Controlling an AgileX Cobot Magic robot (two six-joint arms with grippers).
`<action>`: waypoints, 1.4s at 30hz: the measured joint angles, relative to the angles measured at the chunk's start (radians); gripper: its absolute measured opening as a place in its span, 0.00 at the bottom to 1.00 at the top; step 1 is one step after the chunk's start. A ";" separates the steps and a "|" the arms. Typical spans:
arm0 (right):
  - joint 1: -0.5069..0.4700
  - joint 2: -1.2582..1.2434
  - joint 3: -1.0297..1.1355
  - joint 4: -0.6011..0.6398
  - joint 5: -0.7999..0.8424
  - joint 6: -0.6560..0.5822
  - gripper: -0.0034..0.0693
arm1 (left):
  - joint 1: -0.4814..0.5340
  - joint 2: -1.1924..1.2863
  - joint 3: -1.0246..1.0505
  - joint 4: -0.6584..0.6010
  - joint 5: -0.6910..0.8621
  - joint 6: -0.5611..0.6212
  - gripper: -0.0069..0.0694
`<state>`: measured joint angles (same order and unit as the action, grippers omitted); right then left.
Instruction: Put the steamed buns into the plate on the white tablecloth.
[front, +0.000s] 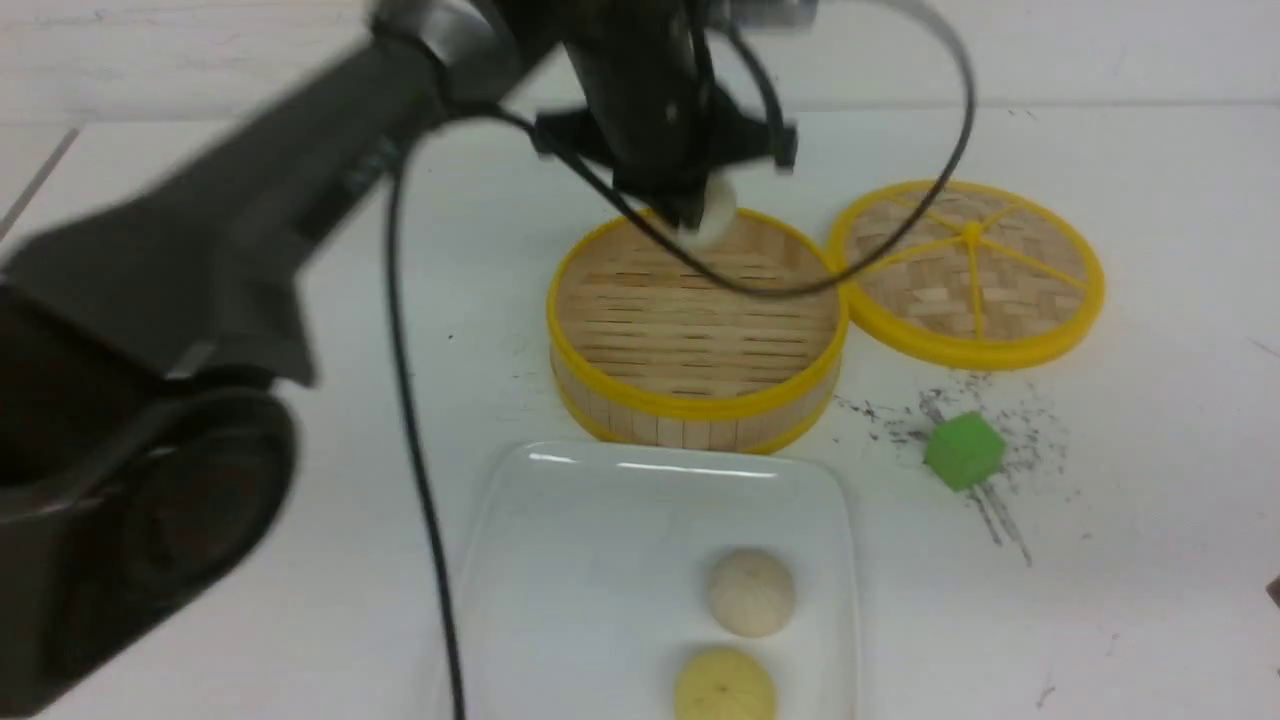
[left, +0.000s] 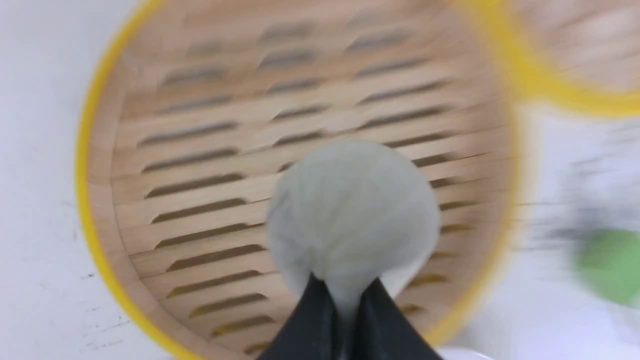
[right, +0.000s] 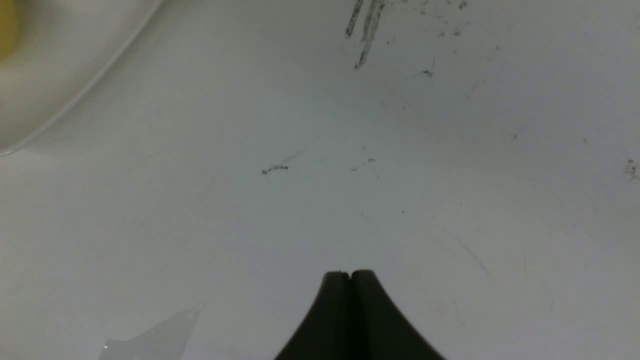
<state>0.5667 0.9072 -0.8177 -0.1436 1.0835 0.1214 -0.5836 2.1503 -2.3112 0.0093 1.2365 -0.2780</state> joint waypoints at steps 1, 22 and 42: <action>0.000 0.000 0.000 0.000 0.000 0.000 0.05 | 0.000 -0.042 0.005 -0.009 0.000 0.006 0.12; 0.000 0.000 0.002 0.022 -0.015 0.000 0.06 | 0.000 -0.348 0.983 -0.197 -0.172 0.040 0.34; 0.000 -0.641 0.004 -0.012 0.074 0.108 0.08 | 0.000 -0.363 0.836 -0.172 -0.128 0.045 0.61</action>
<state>0.5667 0.2657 -0.8134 -0.1555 1.1575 0.2290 -0.5836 1.7875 -1.4753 -0.1630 1.1083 -0.2332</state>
